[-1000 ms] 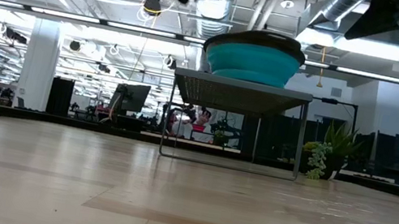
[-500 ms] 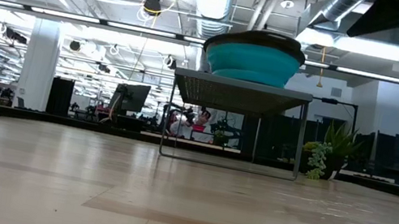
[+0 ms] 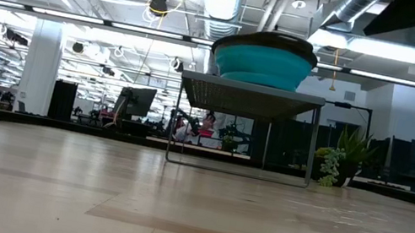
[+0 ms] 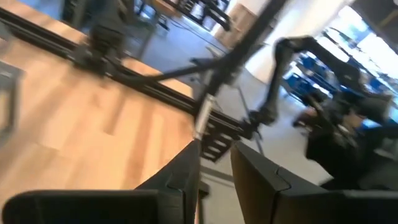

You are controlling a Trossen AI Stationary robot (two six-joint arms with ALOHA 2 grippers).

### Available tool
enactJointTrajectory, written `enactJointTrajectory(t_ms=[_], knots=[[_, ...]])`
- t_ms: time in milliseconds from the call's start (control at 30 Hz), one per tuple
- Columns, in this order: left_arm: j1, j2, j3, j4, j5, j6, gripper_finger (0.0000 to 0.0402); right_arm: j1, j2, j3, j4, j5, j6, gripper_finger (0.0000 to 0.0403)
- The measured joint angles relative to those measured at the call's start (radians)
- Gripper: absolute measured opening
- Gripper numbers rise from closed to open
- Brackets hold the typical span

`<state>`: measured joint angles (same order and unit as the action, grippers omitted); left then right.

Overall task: Pick & Place Fruit
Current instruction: Put the sliced kiwi into the strainer bowl

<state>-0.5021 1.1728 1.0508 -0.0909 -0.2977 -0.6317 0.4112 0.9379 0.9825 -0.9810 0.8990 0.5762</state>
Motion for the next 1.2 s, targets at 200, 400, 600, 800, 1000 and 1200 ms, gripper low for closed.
enactJointTrajectory(t_ms=[200, 400, 600, 800, 1000, 1200], knots=[[-0.109, 0.017, 0.0, 0.018, -0.021, -0.031, 0.008, 0.001, 0.0, 0.0, 0.001, -0.063, 0.064, 0.0], [-0.143, 0.082, 0.002, 0.165, -0.046, -0.049, 0.0067, 0.001, 0.0, 0.0, 0.001, -0.094, 0.087, 0.0], [-0.159, 0.202, 0.026, 0.336, -0.046, -0.025, 0.005, 0.001, 0.0, 0.0, -0.003, -0.104, 0.071, 0.0], [-0.161, 0.328, 0.152, 0.356, -0.046, 0.012, 0.0038, 0.002, 0.0, 0.0, -0.01, -0.148, 0.068, 0.0], [-0.179, 0.404, 0.241, 0.316, -0.046, 0.054, 0.0024, 0.002, 0.0, 0.0, -0.014, -0.195, 0.068, 0.0], [-0.21, 0.409, 0.243, -0.094, -0.053, -0.199, 0.0003, 0.002, 0.0, 0.0, -0.047, -0.196, 0.068, 0.0]])
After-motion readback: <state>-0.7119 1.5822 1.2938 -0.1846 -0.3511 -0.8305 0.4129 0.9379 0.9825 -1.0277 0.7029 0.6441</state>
